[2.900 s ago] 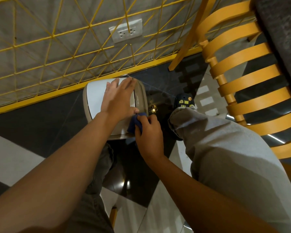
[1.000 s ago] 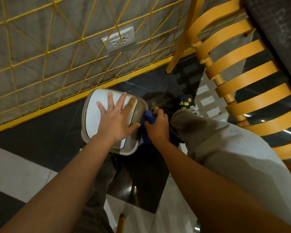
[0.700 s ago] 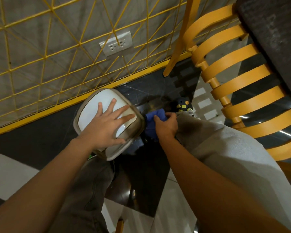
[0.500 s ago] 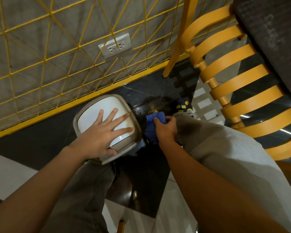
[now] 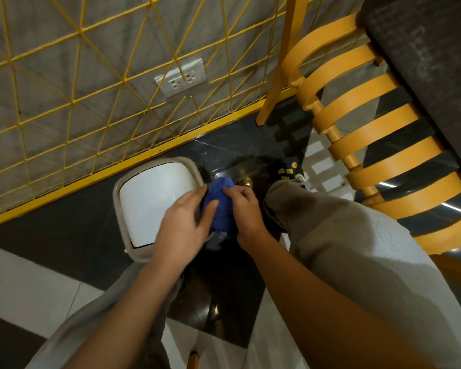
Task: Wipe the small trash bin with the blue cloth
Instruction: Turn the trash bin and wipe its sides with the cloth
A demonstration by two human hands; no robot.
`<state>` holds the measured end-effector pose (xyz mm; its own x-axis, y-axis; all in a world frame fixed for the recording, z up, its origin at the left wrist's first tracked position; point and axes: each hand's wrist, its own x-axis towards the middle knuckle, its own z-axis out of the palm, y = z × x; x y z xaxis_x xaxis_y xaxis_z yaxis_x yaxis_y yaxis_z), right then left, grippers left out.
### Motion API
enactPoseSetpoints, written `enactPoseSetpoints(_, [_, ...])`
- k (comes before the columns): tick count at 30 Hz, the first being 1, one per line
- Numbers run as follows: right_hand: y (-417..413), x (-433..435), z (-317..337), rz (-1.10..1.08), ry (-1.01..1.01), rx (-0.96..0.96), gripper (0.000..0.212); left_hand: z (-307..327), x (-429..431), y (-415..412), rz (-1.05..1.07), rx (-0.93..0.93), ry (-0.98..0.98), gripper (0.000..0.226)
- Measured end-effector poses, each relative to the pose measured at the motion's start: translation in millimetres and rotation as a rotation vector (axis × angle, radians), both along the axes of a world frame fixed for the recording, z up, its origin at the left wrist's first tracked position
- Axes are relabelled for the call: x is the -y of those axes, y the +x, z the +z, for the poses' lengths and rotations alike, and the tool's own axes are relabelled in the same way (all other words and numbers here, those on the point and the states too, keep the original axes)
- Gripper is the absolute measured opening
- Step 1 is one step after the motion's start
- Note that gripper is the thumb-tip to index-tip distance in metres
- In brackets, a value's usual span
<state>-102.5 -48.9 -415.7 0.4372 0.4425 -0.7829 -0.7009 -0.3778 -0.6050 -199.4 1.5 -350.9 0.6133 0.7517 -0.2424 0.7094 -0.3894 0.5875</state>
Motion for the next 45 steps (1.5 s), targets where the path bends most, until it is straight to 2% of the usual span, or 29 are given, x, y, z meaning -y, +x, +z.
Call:
enactPoseSetpoints(3, [3,2,4,-0.039,0.072,-0.211,0.027,-3,12,18,0.15,-0.007,-0.092,0.058])
enactPoseSetpoints(6, [10,8,5,-0.113,0.29,-0.424,0.034,-6,10,23,0.275,-0.012,-0.154,0.054])
enactPoseSetpoints(10, [2,11,8,-0.036,0.465,-0.551,0.05,-5,0,18,0.339,0.039,-0.114,0.035])
enactPoseSetpoints(13, [-7,7,4,0.033,0.445,-0.554,0.057,-5,-7,11,0.282,0.094,-0.144,0.027])
enactPoseSetpoints(15, [-5,3,0,0.013,0.435,-0.507,0.049,-7,-12,5,0.208,0.106,-0.069,0.026])
enactPoseSetpoints(17, [2,-6,-1,-0.009,0.405,-0.396,0.039,-13,-19,-4,0.176,0.046,0.113,0.029])
enactPoseSetpoints(19, [9,-15,-2,-0.046,0.31,-0.214,0.042,-21,-25,-15,0.207,-0.031,0.203,0.035])
enactPoseSetpoints(21, [10,-22,-5,-0.007,0.21,-0.02,0.05,-30,-27,-26,0.208,-0.118,0.188,0.043])
enactPoseSetpoints(24, [10,-36,-5,0.245,0.172,0.25,0.057,-47,-26,-32,0.162,-0.215,0.163,0.049])
enactPoseSetpoints(28, [15,-68,-4,0.627,0.122,0.564,0.056,-59,-25,-30,0.185,-0.188,0.143,0.049])
enactPoseSetpoints(31, [16,-73,-5,0.775,0.083,0.554,0.053,-62,-24,-30,0.193,-0.184,0.142,0.049])
enactPoseSetpoints(37, [0,-10,-11,0.75,0.081,0.438,0.05,-62,-24,-29,0.193,-0.19,0.157,0.049])
enactPoseSetpoints(45, [2,-25,-14,0.743,0.052,0.556,0.05,-60,-24,-30,0.178,-0.205,0.139,0.05])
